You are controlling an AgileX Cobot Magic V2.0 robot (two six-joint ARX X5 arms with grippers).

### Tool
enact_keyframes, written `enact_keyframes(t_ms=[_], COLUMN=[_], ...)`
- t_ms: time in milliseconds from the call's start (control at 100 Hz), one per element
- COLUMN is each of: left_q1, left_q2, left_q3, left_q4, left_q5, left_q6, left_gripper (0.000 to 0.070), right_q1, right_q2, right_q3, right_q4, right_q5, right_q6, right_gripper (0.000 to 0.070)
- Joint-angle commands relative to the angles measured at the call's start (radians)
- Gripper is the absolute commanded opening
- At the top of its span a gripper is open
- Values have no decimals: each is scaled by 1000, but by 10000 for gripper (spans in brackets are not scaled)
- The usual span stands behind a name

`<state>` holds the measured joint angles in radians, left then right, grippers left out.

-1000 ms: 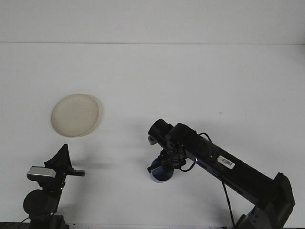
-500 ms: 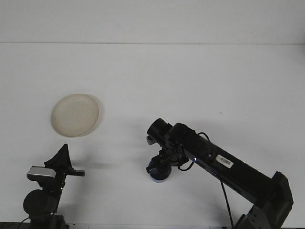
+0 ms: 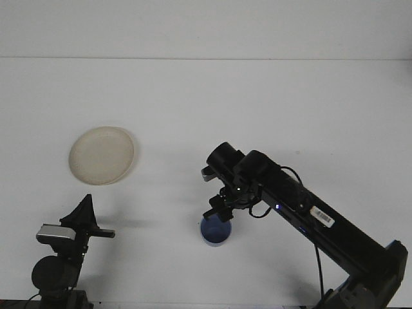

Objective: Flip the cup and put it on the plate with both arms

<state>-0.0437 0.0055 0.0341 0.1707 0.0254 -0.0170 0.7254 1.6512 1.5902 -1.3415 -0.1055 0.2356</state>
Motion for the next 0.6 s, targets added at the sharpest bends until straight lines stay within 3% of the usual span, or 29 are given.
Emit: enact_keyframes(t_ms=[0,330,590], left_q1=[-1,-1,-1], left_q2=[-2,-2,-2], left_q3=[-18,-19,-19], left_q4=[11,11,11], left_q5=[-2,-2,-2], left_q6=[-2,-2,-2], left_gripper=[11,11,11], right_q1=[-17,-292,-572], right_q2=[-33,-236,-455], right_q3=[18,-8,-158], right_q4=[-27,-6,117], right_q5=[1,34,32], right_q6=[-53,-174,-230], right_gripper=[279,277,276])
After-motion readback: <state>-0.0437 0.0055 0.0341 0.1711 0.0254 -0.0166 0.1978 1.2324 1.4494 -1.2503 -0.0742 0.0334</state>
